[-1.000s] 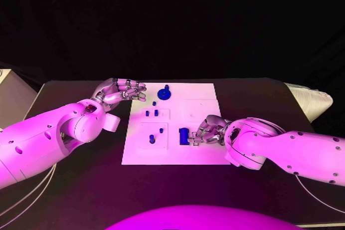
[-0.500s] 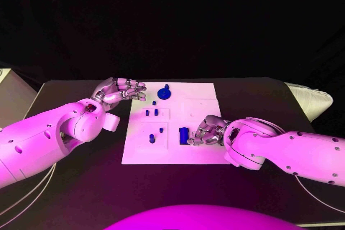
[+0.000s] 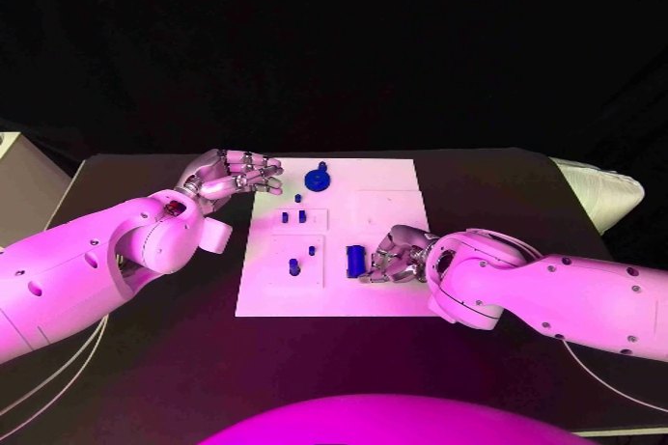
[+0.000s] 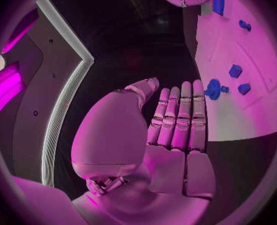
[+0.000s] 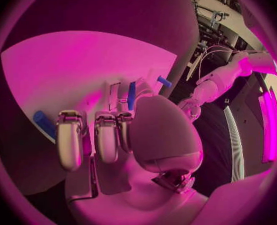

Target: Assemble the parts on the task board

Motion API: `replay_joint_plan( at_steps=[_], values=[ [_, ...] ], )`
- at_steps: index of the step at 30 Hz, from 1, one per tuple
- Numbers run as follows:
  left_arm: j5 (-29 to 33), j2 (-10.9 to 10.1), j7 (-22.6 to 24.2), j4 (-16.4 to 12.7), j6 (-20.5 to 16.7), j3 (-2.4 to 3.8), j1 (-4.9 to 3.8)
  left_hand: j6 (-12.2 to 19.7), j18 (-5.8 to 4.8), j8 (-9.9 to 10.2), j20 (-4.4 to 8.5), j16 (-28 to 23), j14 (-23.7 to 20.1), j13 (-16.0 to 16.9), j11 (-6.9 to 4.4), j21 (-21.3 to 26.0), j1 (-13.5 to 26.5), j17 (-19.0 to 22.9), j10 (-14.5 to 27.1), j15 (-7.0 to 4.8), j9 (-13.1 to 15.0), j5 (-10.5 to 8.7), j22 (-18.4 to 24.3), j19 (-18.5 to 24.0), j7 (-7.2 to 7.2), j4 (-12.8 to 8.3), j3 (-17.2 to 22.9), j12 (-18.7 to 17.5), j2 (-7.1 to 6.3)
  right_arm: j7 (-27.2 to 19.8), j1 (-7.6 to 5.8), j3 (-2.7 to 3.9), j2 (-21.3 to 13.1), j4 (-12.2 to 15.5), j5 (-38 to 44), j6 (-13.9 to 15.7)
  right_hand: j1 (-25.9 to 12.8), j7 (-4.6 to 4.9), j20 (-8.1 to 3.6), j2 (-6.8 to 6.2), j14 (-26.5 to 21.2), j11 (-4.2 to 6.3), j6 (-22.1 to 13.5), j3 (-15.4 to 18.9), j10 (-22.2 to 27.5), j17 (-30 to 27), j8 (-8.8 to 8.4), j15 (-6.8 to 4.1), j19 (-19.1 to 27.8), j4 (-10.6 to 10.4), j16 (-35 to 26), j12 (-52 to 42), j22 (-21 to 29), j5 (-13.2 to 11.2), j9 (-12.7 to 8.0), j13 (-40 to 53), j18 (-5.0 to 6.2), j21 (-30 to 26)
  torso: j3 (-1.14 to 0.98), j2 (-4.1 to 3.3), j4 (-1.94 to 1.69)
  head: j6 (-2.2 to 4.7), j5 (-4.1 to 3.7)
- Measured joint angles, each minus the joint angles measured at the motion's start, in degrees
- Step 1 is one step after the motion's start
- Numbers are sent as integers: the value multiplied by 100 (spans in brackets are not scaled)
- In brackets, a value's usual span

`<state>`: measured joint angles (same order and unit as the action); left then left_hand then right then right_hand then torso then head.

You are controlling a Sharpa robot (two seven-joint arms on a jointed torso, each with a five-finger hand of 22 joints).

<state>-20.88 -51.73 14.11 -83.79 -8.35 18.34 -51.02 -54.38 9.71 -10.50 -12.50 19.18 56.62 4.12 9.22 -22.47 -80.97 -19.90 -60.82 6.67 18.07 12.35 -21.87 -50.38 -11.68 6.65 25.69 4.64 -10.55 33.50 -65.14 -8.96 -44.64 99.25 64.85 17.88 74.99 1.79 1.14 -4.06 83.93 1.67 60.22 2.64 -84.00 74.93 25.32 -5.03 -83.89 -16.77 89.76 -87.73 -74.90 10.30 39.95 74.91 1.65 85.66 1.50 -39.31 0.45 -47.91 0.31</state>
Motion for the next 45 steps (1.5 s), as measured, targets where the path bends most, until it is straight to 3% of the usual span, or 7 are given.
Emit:
replay_joint_plan(
  at_steps=[19,25,28,33,38,45],
  values=[
    [0,-4,-5,2,11,0,0,0,1,0,0,0,0,4,0,0,0,1,0,0,0,0,-1,0,0,0,0,0,0,50,15,0,34,-65,125,36,-47,-1,-21,73,21,24,1,-23,0,-1,21,-21,-21,1,0,0,-4,-2,-3,-1,2,0,5,1,1,-7,8],
    [0,-4,-8,2,15,0,1,0,0,0,0,0,0,4,0,0,0,1,0,0,0,0,-1,0,0,0,0,0,0,31,15,1,-12,-32,106,-24,112,0,-21,-89,21,42,1,-23,0,-1,39,-21,-21,1,0,0,-4,-47,-9,-1,2,0,4,2,2,-4,8],
    [0,-3,-10,3,17,0,1,0,0,0,0,0,0,4,0,0,0,1,0,0,1,0,-1,0,0,0,0,0,0,10,14,2,-62,8,92,-52,150,2,-21,-235,21,42,-1,-23,0,-1,39,-21,-21,1,0,0,-3,-79,-26,-1,2,0,3,2,3,1,8],
    [-1,-4,-12,6,19,0,2,0,0,0,0,0,0,4,0,0,0,2,0,0,1,0,-1,0,0,0,0,0,0,-41,14,2,-170,99,64,-91,170,87,-21,-372,21,42,-87,-23,0,-1,-17,-21,-21,1,0,89,-3,-112,-77,2,3,-45,3,3,5,14,4],
    [-1,-4,-14,9,21,0,3,0,0,0,0,0,0,3,0,0,0,2,0,0,1,0,-1,0,0,0,0,0,0,-87,15,1,-313,204,55,-102,139,117,-21,-403,17,-11,-159,-23,-9,-1,-74,-17,-21,1,0,112,-3,-132,-118,4,2,-45,-1,5,8,27,-14],
    [-2,-1,-15,14,22,0,18,0,0,0,0,0,0,3,0,0,0,2,0,0,1,0,-1,0,0,0,0,0,0,-167,-41,9,-702,383,60,-37,187,234,34,-355,-1,-113,-315,-161,10,-2,-319,63,-9,9,0,112,-2,-132,-259,3,3,-45,-2,9,13,59,-62]
  ],
)
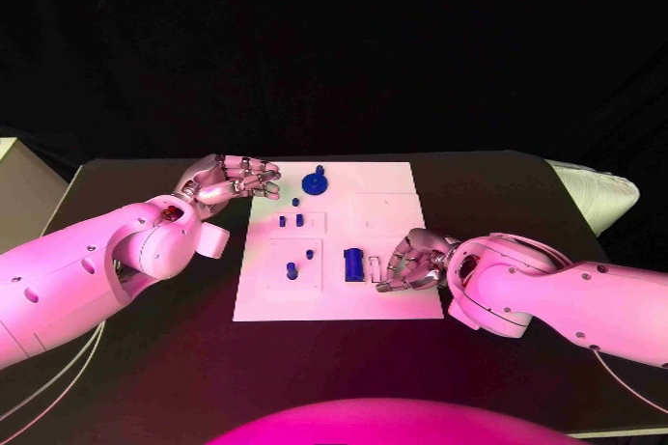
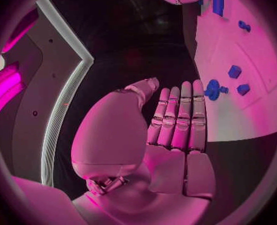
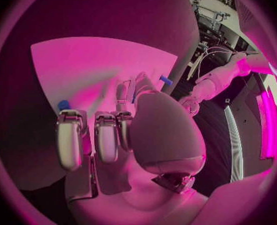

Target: Assemble the parts on the task board

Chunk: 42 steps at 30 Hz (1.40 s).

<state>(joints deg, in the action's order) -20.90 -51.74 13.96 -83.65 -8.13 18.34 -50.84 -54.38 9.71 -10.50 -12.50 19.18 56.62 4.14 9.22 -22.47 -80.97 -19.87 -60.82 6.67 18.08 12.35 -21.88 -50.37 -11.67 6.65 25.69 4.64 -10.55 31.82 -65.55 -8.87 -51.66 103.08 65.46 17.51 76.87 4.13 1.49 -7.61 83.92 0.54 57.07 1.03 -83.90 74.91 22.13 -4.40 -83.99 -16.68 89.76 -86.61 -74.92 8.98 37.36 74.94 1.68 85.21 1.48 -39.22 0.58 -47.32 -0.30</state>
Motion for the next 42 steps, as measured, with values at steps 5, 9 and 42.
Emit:
replay_joint_plan(
  at_steps=[5,9,42],
  values=[
    [0,2,0,0,0,0,10,0,0,0,0,0,0,0,0,0,0,0,0,0,0,0,0,0,0,0,0,0,0,-64,-136,22,-301,-8,36,115,21,23,30,21,20,-11,-23,-28,-10,0,-87,20,-11,0,0,-46,0,47,-58,0,0,0,1,3,3,29,-43],
    [0,2,0,-7,0,0,20,0,0,0,-21,-34,0,0,0,39,0,-22,0,0,-7,0,12,-21,0,0,0,0,0,-114,-204,26,-516,-102,76,205,42,23,30,46,20,-11,-23,-60,-10,0,-122,20,-11,0,0,-116,1,101,-89,-1,1,36,4,3,3,52,-83],
    [1,-32,24,-64,-1,0,51,0,0,21,0,-34,0,5,0,40,0,-41,0,0,-6,0,17,-41,0,0,0,0,0,265,4,15,-554,-319,623,-131,-516,-67,29,-1,21,-11,294,-18,-11,-1,-176,20,-11,-24,0,-150,-3,233,-150,-3,1,107,8,-12,-17,51,-138]
  ],
)
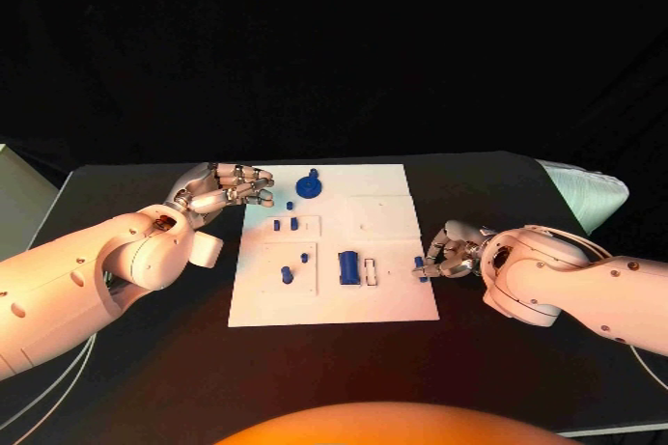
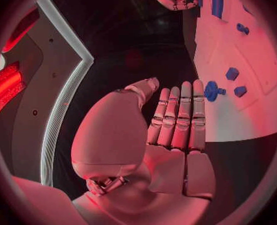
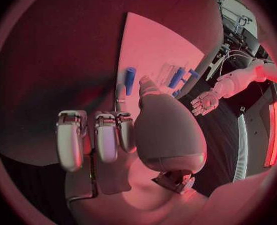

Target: Assemble the parts on the task board

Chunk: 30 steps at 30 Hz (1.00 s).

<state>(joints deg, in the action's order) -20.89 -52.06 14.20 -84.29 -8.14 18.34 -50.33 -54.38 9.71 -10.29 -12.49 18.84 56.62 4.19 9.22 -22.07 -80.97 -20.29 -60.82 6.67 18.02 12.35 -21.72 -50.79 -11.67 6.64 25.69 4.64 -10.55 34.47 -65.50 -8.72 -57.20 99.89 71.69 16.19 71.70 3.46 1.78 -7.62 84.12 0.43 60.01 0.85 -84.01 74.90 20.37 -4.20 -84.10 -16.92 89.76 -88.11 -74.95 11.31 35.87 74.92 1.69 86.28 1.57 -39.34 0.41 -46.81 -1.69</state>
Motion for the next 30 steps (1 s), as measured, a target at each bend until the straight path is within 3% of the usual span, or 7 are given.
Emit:
replay_joint_plan(
  at_steps=[8,16,19,25,30],
  values=[
    [0,-1,0,5,0,0,1,0,0,0,0,0,0,0,0,0,0,1,0,0,-5,0,0,0,0,0,0,0,0,92,47,2,139,-73,175,-23,7,-1,0,1,0,0,1,-11,0,5,4,0,0,26,0,0,0,0,24,0,0,0,-4,-1,3,-7,3],
    [0,-1,-3,8,1,0,2,0,0,0,0,0,0,4,0,0,0,1,0,0,-5,0,-1,0,0,0,0,0,0,158,87,15,248,-118,418,-9,574,-1,0,45,0,0,47,-300,0,4,-43,0,0,46,0,5,1,-35,41,-1,0,0,-6,-2,6,-18,4],
    [0,-1,-4,8,1,0,3,0,0,0,0,0,0,4,0,0,0,-2,0,0,-5,0,-1,0,0,2,-2,0,0,170,96,22,287,-125,508,1,850,-8,0,-42,0,0,49,-656,0,4,-132,0,0,41,0,25,1,-119,41,-1,0,0,-7,-1,5,-19,4],
    [0,-4,-7,9,2,0,4,0,0,0,0,0,0,4,0,0,0,-8,0,0,-4,0,-1,0,0,16,-16,0,0,172,104,35,345,-132,621,25,1145,1,0,-268,0,0,37,-1339,0,4,-252,0,0,15,0,24,2,449,44,-1,1,-1,-5,1,4,-22,-2],
    [0,-6,-9,10,3,0,4,0,0,0,0,0,0,4,0,0,0,-8,0,0,-4,0,-1,0,0,16,-16,0,0,168,111,36,359,-135,679,64,1178,-17,0,-302,0,-1,34,-1681,0,4,-280,0,0,-111,0,24,2,707,44,-1,1,-1,-4,1,3,-27,-9]
  ],
)
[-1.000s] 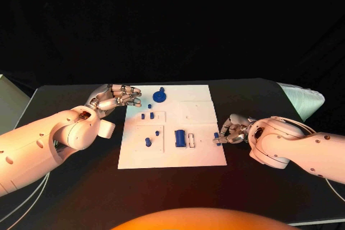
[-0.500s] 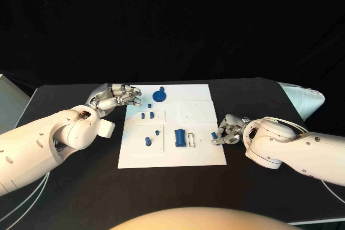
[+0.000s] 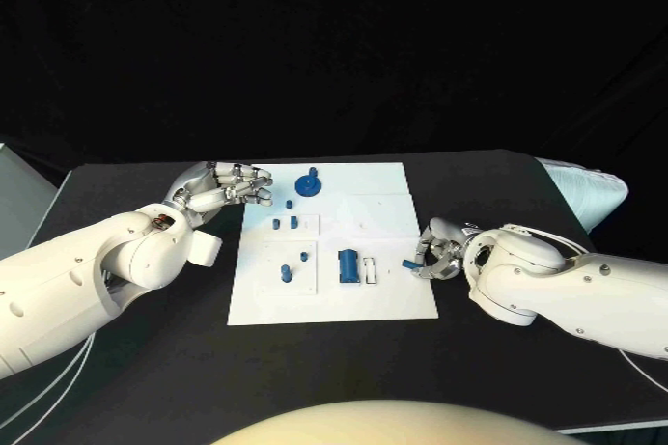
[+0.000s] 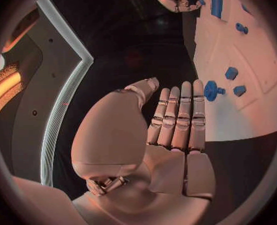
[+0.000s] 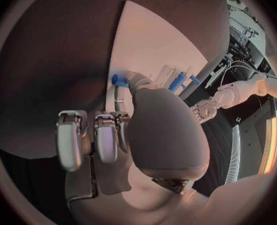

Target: Assemble the parts on the task board

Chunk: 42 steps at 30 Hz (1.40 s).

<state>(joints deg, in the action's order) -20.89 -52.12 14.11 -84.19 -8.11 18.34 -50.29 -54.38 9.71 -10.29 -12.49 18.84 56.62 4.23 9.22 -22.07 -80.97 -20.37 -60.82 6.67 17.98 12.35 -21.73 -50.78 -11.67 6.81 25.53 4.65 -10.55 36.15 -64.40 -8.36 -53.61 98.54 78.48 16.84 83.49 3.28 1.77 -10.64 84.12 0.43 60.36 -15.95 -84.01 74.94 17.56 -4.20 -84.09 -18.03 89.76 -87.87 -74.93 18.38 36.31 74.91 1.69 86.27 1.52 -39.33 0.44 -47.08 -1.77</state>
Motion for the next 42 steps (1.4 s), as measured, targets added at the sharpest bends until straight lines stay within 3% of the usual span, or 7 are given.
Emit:
replay_joint_plan(
  at_steps=[2,7,14,21,42],
  values=[
    [0,-2,-1,0,0,0,0,0,0,0,0,0,0,0,0,0,0,0,0,0,0,0,0,0,0,0,0,0,0,0,3,-2,-2,10,0,17,-4,0,0,-4,0,0,1,-40,0,0,-7,0,0,-39,0,0,0,95,0,0,0,0,0,1,0,-1,-3],
    [0,-3,-2,1,2,0,0,0,0,0,0,0,0,-1,0,0,0,1,0,0,0,0,0,0,0,0,0,0,0,13,6,-5,-50,82,-124,95,-163,1,0,-161,0,0,-24,-370,0,0,41,0,0,-86,0,0,0,347,-83,0,-1,0,0,1,-1,-1,-5],
    [0,-4,-5,2,3,0,0,0,0,0,0,0,0,-1,0,0,0,1,0,0,0,0,0,0,0,0,0,0,0,31,-12,-38,-102,320,-526,156,-261,22,0,-165,0,0,-19,-545,0,-1,62,0,0,24,0,0,1,360,-49,0,0,0,3,1,-1,10,-3],
    [0,-2,-8,2,6,0,1,0,0,0,0,0,0,-1,0,0,0,-10,0,0,-5,0,9,0,0,0,0,0,0,35,-102,-31,-40,458,-915,222,-458,20,0,-226,0,0,-18,-812,0,-1,82,0,0,167,0,-1,1,394,-42,4,0,0,4,1,-2,8,-1],
    [-1,9,-17,-1,24,0,1,0,0,23,0,0,0,-2,0,0,0,-18,0,0,-5,0,8,0,0,0,0,0,0,45,-81,-35,582,152,-1417,433,-947,16,0,-235,0,43,-15,-915,-2,-2,154,-1,0,174,0,-1,3,268,132,3,0,-22,2,-1,-3,-17,-10]
  ],
)
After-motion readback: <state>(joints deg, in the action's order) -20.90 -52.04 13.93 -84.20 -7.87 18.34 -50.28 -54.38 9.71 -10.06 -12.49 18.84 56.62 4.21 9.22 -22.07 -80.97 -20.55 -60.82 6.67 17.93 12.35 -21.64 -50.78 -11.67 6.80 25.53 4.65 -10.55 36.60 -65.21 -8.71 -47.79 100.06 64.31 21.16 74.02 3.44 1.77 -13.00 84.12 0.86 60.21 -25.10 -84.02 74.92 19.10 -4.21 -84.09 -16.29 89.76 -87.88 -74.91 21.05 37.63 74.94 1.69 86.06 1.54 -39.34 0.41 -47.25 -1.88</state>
